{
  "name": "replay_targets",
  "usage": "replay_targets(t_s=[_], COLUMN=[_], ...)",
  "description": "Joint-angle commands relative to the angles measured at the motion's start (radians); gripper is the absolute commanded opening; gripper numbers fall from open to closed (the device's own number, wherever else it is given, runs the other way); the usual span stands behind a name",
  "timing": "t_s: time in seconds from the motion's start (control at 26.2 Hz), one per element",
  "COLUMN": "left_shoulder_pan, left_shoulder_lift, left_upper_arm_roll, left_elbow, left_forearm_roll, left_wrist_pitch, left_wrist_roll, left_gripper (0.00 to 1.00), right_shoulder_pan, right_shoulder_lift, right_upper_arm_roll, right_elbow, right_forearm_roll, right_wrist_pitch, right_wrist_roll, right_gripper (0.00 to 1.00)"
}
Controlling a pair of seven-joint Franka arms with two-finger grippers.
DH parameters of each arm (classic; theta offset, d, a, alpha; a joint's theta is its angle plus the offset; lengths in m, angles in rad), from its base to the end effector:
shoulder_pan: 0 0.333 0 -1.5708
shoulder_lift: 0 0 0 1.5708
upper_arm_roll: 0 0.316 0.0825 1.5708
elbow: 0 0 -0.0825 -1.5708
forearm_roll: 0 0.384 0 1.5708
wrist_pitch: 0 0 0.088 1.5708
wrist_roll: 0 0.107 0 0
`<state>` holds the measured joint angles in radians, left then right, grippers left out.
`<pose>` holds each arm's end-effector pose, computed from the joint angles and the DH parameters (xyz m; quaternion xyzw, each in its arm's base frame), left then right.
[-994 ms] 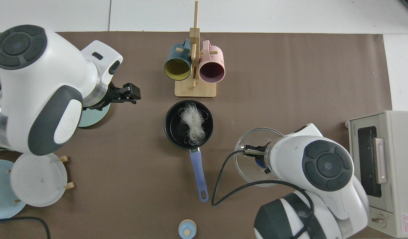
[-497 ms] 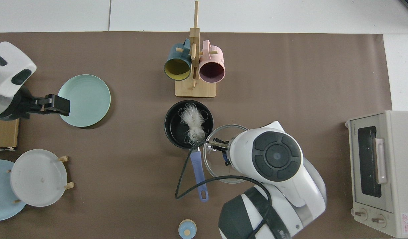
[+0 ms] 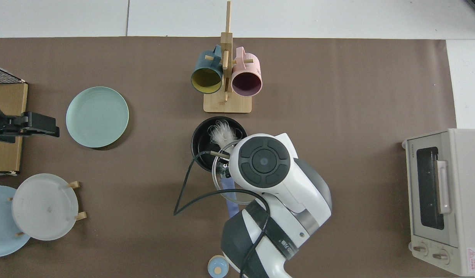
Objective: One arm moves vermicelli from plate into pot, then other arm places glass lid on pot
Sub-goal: 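Lift the glass lid and carry it over the pot with the right gripper, then lower the glass lid onto the pot with the right gripper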
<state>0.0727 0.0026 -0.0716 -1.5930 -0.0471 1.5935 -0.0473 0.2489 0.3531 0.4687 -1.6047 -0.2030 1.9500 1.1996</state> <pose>0.5570 -0.0043 0.6147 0.9994 0.0247 -0.0016 0.0236 0.5261 0.3954 0.4459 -0.9759 0.2168 -0.0230 0.0038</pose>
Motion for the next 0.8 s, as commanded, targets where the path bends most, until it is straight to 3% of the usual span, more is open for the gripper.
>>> replay_targets(t_s=[0.0, 0.31, 0.76], left_shoulder_pan=[-0.005, -0.008, -0.005], left_shoulder_lift=[-0.032, -0.03, -0.029], left_upper_arm_roll=[-0.005, -0.008, -0.007], left_elbow=[-0.041, -0.033, -0.03], left_forearm_roll=[-0.019, -0.011, -0.007], left_wrist_pitch=[0.016, -0.001, 0.0], left_wrist_roll=[0.04, 0.021, 0.023], left_gripper=[1.0, 1.0, 1.0], right_shoulder_pan=[0.013, 0.038, 0.016], right_shoulder_lift=[0.122, 0.25, 0.257], right_upper_arm_roll=[0.013, 0.013, 0.011], right_elbow=[0.172, 0.29, 0.223], right_forearm_roll=[-0.044, -0.113, -0.108], right_wrist_pitch=[-0.053, -0.027, 0.092], right_wrist_roll=[0.048, 0.087, 0.103], right_gripper=[0.0, 0.0, 0.0])
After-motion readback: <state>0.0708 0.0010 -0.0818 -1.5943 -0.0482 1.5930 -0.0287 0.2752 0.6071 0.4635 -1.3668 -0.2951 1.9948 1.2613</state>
